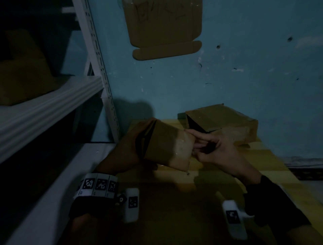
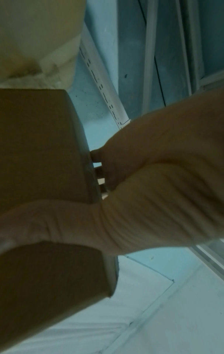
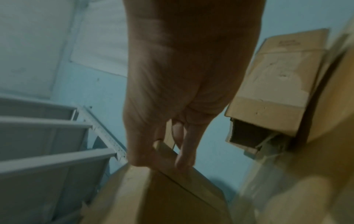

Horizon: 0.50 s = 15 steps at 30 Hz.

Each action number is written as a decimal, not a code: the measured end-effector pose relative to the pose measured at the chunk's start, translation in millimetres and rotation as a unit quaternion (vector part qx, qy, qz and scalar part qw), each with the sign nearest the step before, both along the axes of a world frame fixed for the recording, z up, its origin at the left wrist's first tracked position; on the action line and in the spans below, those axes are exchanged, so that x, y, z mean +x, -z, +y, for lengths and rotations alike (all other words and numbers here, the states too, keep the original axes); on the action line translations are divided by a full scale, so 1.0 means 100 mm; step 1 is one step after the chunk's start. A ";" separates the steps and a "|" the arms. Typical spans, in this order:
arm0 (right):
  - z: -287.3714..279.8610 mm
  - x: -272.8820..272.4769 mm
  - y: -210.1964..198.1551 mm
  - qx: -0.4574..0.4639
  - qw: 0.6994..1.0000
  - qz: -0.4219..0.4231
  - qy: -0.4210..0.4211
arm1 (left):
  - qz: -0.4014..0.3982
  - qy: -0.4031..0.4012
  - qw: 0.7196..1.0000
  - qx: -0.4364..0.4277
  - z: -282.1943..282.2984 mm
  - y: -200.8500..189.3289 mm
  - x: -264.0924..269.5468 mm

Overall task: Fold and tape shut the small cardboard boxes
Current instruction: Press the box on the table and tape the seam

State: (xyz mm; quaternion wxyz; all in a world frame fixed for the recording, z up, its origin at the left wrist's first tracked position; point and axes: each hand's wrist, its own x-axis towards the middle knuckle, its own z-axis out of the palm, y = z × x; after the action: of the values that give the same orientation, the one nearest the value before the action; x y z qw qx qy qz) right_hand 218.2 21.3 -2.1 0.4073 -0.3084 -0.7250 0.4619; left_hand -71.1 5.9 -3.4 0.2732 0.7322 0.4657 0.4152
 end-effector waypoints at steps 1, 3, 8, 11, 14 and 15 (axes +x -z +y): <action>-0.01 0.01 -0.01 0.002 1.000 -0.006 0.001 | -0.013 0.015 1.000 0.003 0.01 0.02 -0.02; -0.04 0.01 -0.03 0.005 1.000 -0.012 0.003 | -0.009 0.025 0.999 0.024 0.05 0.04 -0.02; -0.08 -0.02 -0.06 0.028 0.998 -0.047 0.020 | -0.030 0.036 0.998 0.032 -0.02 -0.05 0.03; -0.09 -0.04 -0.09 0.055 0.995 -0.081 0.031 | -0.037 0.052 0.997 0.039 -0.02 -0.05 0.05; -0.10 -0.06 -0.10 0.077 0.991 -0.104 0.035 | -0.051 0.071 0.995 0.047 0.01 0.01 0.01; -0.10 -0.06 -0.10 0.081 0.991 -0.103 0.036 | -0.054 0.070 0.995 0.047 0.02 0.02 0.01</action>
State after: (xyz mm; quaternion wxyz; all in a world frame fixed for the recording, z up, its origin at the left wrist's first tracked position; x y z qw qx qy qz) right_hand 212.5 11.3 8.2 0.3703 -0.3467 -0.7866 0.3521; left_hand -70.5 7.7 -5.5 0.2919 0.7516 0.3779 0.4551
